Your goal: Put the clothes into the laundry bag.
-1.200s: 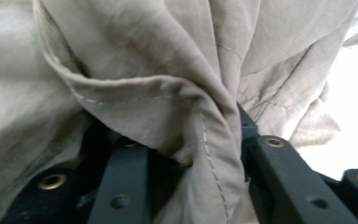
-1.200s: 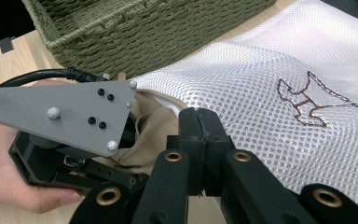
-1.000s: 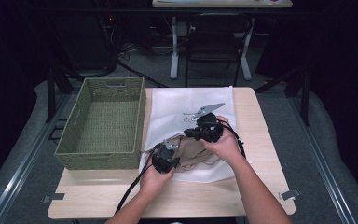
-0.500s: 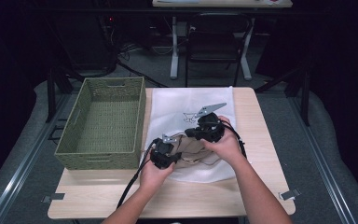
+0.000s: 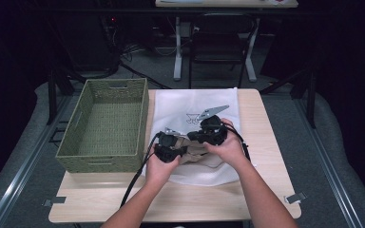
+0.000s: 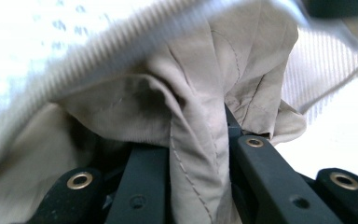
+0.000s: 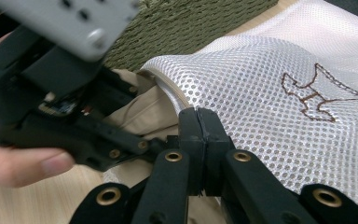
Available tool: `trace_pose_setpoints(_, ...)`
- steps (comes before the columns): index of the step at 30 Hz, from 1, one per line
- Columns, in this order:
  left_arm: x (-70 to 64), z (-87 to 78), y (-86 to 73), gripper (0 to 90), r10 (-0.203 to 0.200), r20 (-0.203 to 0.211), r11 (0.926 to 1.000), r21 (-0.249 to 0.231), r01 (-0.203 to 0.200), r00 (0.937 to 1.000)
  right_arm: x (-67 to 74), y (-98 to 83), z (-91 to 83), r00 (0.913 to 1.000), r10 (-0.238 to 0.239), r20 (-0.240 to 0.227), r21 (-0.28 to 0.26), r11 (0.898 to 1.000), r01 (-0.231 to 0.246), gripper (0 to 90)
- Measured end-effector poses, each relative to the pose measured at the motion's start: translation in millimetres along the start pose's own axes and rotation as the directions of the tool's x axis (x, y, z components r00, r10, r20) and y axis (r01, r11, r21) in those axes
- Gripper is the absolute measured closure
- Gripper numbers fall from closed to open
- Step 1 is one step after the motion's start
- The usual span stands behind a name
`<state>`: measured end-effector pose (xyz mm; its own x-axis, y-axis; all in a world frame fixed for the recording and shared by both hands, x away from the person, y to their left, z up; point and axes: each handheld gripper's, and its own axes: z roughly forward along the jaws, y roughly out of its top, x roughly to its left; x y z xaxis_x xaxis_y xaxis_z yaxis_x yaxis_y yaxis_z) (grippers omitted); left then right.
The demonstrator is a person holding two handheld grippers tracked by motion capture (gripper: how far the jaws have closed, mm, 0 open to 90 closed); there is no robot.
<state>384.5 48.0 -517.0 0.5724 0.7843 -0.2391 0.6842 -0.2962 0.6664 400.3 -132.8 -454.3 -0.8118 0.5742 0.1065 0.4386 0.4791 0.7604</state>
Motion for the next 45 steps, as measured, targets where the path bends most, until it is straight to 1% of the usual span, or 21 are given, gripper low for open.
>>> trace_pose_setpoints(2,2.4,4.5,3.5,79.8,-0.021,0.001,0.9998,-0.001,0.021,0.9998,1.0,0.2,0.2,1.0,0.001,-0.003,0.002,1.0,-0.001,90.0)
trace_pose_setpoints(5,5.2,9.0,7.0,79.7,-0.038,-0.005,0.9992,-0.008,0.038,0.9992,1.8,0.6,0.8,1.0,-0.003,-0.009,0.002,1.0,0.003,90.0)
trace_pose_setpoints(6,6.6,10.8,8.5,79.7,-0.038,-0.011,0.9992,-0.009,0.038,0.9992,1.9,0.6,0.8,0.9999,-0.005,-0.009,0.002,1.0,0.005,90.0)
trace_pose_setpoints(9,8.8,15.2,10.2,79.7,-0.056,-0.017,0.9982,-0.021,0.056,0.9983,1.8,0.6,0.6,0.9999,-0.005,-0.011,0.002,1.0,0.005,90.0)
trace_pose_setpoints(12,9.9,19.3,11.4,79.6,-0.059,-0.033,0.998,-0.026,0.058,0.9977,2.0,0.6,0.9,0.9999,-0.004,-0.012,0.002,1.0,0.005,90.0)
trace_pose_setpoints(13,9.8,21.0,11.4,79.6,-0.071,-0.037,0.9969,-0.036,0.07,0.9968,2.2,0.7,1.1,0.9999,-0.005,-0.014,0.002,1.0,0.005,90.0)
trace_pose_setpoints(14,10.5,22.1,11.4,79.6,-0.069,-0.043,0.997,-0.04,0.067,0.9967,2.6,0.8,1.3,0.9999,-0.006,-0.014,0.003,1.0,0.006,90.0)
trace_pose_setpoints(16,10.7,24.9,11.1,79.5,-0.086,-0.049,0.995,-0.054,0.084,0.9951,3.3,1.1,1.4,0.9999,-0.009,-0.015,0.003,1.0,0.009,90.0)
trace_pose_setpoints(18,11.1,27.7,10.8,79.2,-0.094,-0.062,0.9935,-0.07,0.089,0.9937,4.0,1.3,1.5,0.9998,-0.01,-0.016,0.003,1.0,0.01,90.0)
trace_pose_setpoints(20,12.2,30.5,10.4,78.6,-0.114,-0.064,0.9903,-0.088,0.108,0.9914,4.6,1.3,1.7,0.9998,-0.011,-0.016,0.005,1.0,0.011,90.0)
trace_pose_setpoints(24,17.2,38.5,8.4,75.5,-0.156,-0.042,0.9844,-0.09,0.152,0.9869,4.2,1.3,1.0,0.9997,-0.014,-0.018,0.003,1.0,0.014,90.0)
trace_pose_setpoints(25,17.8,39.5,8.0,75.0,-0.156,-0.04,0.9846,-0.086,0.152,0.9869,3.9,1.2,0.9,0.9998,-0.013,-0.018,0.004,1.0,0.013,90.0)
trace_pose_setpoints(28,17.9,41.8,6.8,71.8,-0.146,-0.041,0.9867,-0.078,0.143,0.9884,2.8,0.8,0.7,0.9998,-0.007,-0.019,0.005,1.0,0.007,90.0)
trace_pose_setpoints(31,16.8,41.7,6.3,59.9,-0.142,-0.034,0.9878,-0.069,0.139,0.9893,1.2,0.0,1.1,0.9999,-0.005,-0.015,0.009,1.0,0.005,90.0)
trace_pose_setpoints(32,16.3,40.6,6.2,56.7,-0.129,-0.029,0.9901,-0.06,0.127,0.9912,1.1,-0.3,1.3,0.9999,-0.002,-0.012,0.01,1.0,0.002,90.0)
trace_pose_setpoints(35,14.0,37.7,5.1,48.7,-0.093,-0.034,0.9948,-0.046,0.091,0.9951,-0.2,-0.9,1.4,0.9999,0.002,-0.011,0.009,1.0,-0.001,90.0)
trace_pose_setpoints(38,10.9,33.0,4.0,42.0,-0.068,-0.026,0.9971,-0.035,0.067,0.9973,-0.8,-1.0,0.8,1.0,0.005,-0.008,0.007,1.0,-0.005,90.0)
trace_pose_setpoints(39,10.4,31.5,3.6,39.6,-0.062,-0.017,0.9976,-0.031,0.061,0.9979,-1.0,-1.0,0.7,1.0,0.006,-0.008,0.007,1.0,-0.006,90.0)
trace_pose_setpoints(41,8.1,28.5,2.2,36.1,-0.044,-0.004,0.9988,-0.023,0.043,0.999,-1.6,-1.1,0.4,1.0,0.007,-0.006,0.005,1.0,-0.007,90.0)
trace_pose_setpoints(43,5.6,24.0,0.5,33.6,-0.015,0.001,0.9997,-0.017,0.015,0.9999,-2.0,-1.2,-0.2,1.0,0.007,-0.005,0.005,1.0,-0.007,90.0)
trace_pose_setpoints(45,3.5,18.5,-2.1,33.0,-0.007,0.013,0.9995,-0.031,0.007,0.9999,-2.8,-1.3,-0.9,0.9999,0.009,-0.006,0.002,1.0,-0.009,90.0)
